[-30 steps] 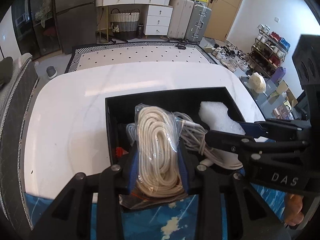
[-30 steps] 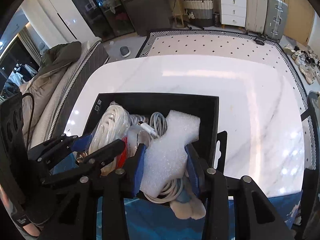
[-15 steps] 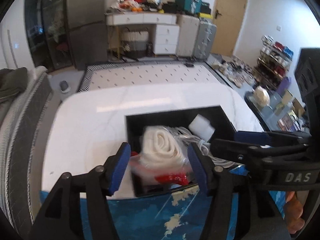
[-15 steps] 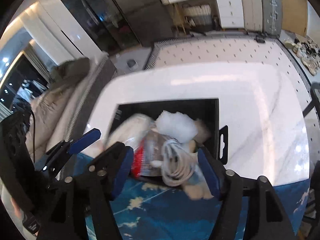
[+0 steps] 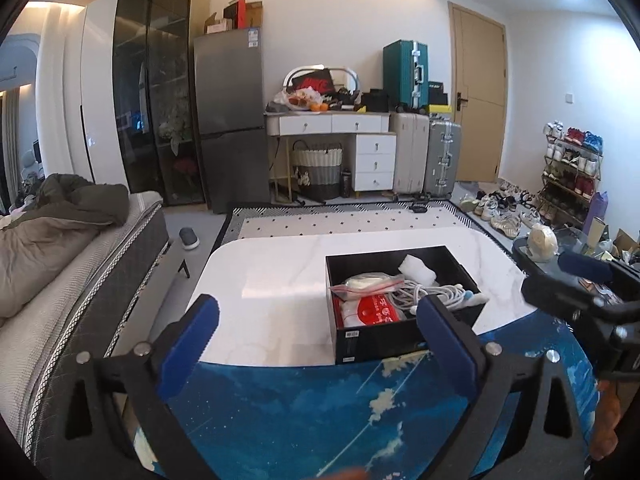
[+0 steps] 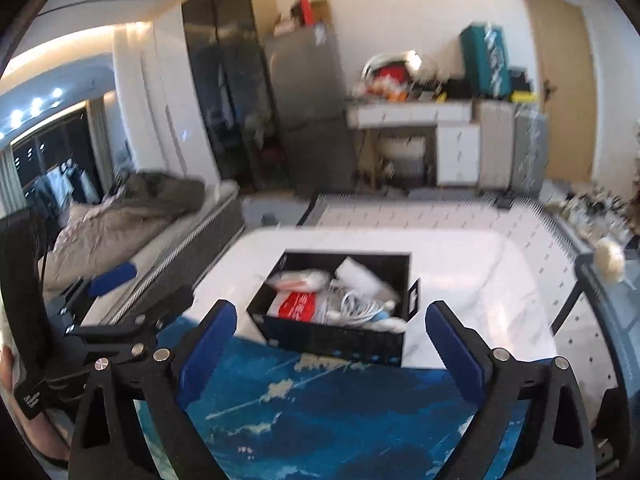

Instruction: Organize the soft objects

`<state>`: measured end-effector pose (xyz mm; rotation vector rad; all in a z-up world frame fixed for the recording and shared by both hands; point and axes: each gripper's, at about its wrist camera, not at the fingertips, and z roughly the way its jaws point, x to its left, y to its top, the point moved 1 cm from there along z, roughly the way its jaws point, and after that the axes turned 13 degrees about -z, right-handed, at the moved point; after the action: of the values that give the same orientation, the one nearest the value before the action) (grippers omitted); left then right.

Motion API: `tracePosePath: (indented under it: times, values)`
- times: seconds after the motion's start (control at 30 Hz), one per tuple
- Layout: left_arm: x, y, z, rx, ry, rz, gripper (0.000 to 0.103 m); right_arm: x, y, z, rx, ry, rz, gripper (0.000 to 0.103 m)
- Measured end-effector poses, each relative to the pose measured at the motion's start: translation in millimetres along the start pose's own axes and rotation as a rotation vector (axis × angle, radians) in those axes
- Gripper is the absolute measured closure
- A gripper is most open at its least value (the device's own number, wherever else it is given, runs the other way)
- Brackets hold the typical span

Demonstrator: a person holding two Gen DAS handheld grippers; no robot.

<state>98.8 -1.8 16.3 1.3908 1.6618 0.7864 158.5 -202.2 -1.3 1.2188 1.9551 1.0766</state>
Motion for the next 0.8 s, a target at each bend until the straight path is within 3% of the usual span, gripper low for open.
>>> tracePosePath:
  times: [0.13,0.4,0.57,0.8]
  values:
    - [3,-26,-17,-0.061,-0.01,0.031,0.0,12,-24,-18,-0.12,-0.085,-0.072,0.001]
    - [14,-57,-25,-0.099,-0.031,0.004,0.0,11,-58,-16,-0.124,-0.098,-0.068,0.001]
    - [13,-58,-24,-0.098,-0.044,-0.022,0.0,11,-60,-5,-0.091,-0.092,-0.066,0.001]
    - [12,-66,-26,-0.095,-0.049,-0.01,0.0,17,-63,-13,-0.133,-0.091,-0.119,0.001]
